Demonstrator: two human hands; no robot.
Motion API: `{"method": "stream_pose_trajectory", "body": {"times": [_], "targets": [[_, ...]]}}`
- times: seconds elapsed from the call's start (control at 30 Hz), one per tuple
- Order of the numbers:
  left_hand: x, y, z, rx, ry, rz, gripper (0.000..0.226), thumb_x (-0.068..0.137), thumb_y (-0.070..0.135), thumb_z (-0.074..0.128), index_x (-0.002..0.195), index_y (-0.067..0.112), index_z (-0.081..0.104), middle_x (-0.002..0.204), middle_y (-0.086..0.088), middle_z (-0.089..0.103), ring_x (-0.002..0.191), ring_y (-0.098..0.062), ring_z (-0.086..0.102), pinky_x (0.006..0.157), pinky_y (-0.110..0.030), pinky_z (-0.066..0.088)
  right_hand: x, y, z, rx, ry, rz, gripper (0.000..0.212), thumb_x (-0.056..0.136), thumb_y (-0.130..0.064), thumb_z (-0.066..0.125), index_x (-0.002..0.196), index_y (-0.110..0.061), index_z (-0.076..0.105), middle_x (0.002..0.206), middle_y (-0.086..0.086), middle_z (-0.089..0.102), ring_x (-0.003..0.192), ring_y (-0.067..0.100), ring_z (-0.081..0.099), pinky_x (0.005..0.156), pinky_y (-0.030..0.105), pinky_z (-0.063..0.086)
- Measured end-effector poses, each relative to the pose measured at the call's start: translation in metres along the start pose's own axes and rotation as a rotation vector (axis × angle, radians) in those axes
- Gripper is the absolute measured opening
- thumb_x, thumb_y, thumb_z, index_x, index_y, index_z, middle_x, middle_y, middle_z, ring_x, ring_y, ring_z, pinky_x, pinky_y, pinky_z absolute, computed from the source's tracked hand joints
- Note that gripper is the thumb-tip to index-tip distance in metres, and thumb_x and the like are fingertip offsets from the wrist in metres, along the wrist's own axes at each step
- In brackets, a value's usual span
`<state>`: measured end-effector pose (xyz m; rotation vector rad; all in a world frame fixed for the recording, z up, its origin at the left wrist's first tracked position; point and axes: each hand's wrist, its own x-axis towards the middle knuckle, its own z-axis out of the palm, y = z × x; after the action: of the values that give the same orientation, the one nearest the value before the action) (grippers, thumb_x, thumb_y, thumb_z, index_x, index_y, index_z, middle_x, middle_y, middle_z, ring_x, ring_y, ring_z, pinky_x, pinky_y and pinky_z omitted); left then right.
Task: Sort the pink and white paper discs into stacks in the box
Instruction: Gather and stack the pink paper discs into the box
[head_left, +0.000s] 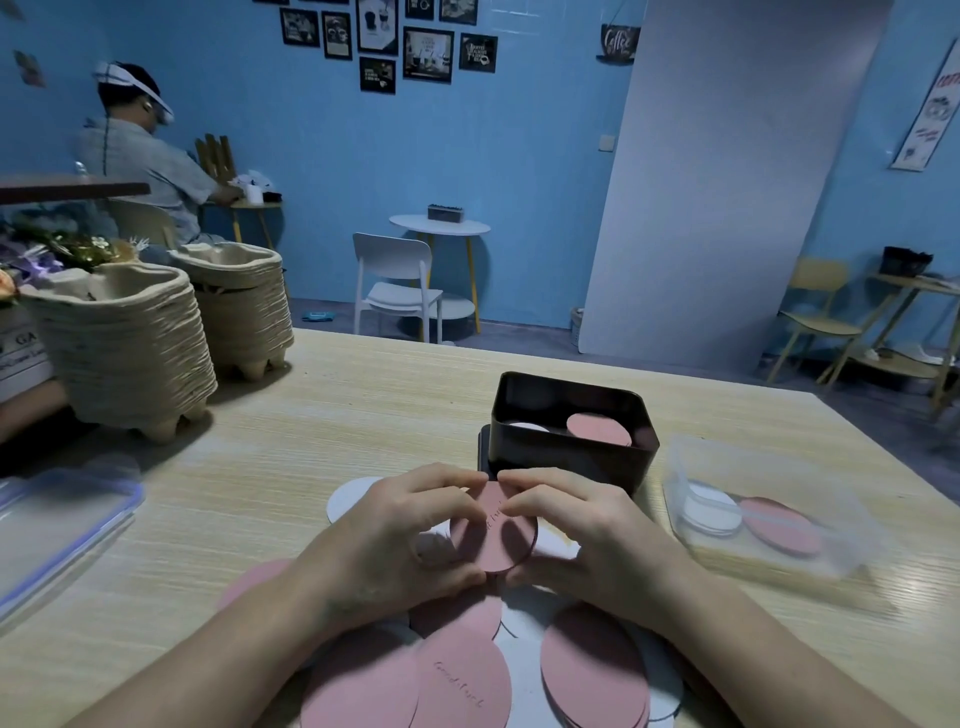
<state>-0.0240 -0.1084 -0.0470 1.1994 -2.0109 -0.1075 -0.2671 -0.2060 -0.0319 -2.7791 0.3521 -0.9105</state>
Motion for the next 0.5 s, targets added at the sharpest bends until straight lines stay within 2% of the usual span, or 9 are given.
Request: {"method": "stream_pose_trajectory", "body": {"times": [0.17, 0.37, 0.5], "targets": [[0.0012, -0.0005, 0.0008, 0.018, -0.018, 0.026, 0.034, 0.081, 0.048, 0.084, 0.104, 0.027, 0.072, 0.137, 0.010, 0.063, 0.122, -0.002, 0.062, 0.093, -0.023, 0.054, 0.0013, -0.0016, 0.0008, -0.001, -0.022, -0.006, 0.044, 0.086, -0.050, 0.077, 0.115, -0.019, 0.066, 0.141, 0.009, 0.063, 0.130, 0.018, 0.060, 0.104, 0.028, 0.049], [0.0024, 0.0020, -0.0025, 0.029, -0.041, 0.030, 0.035, 0.080, 0.045, 0.086, 0.105, 0.028, 0.068, 0.132, 0.014, 0.063, 0.119, 0.001, 0.062, 0.093, -0.018, 0.051, 0.0018, -0.0029, -0.0013, -0.013, -0.038, -0.016, 0.035, 0.087, -0.044, 0.081, 0.103, -0.015, 0.069, 0.136, 0.005, 0.063, 0.124, 0.017, 0.062, 0.099, 0.028, 0.052], [0.0011, 0.0019, -0.0074, 0.017, -0.027, 0.030, 0.030, 0.080, 0.038, 0.088, 0.097, 0.025, 0.068, 0.118, 0.014, 0.067, 0.100, -0.004, 0.066, 0.081, -0.026, 0.056, 0.0000, -0.0028, -0.0015, -0.006, -0.018, -0.014, 0.034, 0.087, -0.045, 0.080, 0.103, -0.017, 0.069, 0.137, 0.005, 0.063, 0.125, 0.015, 0.062, 0.100, 0.025, 0.051]]}}
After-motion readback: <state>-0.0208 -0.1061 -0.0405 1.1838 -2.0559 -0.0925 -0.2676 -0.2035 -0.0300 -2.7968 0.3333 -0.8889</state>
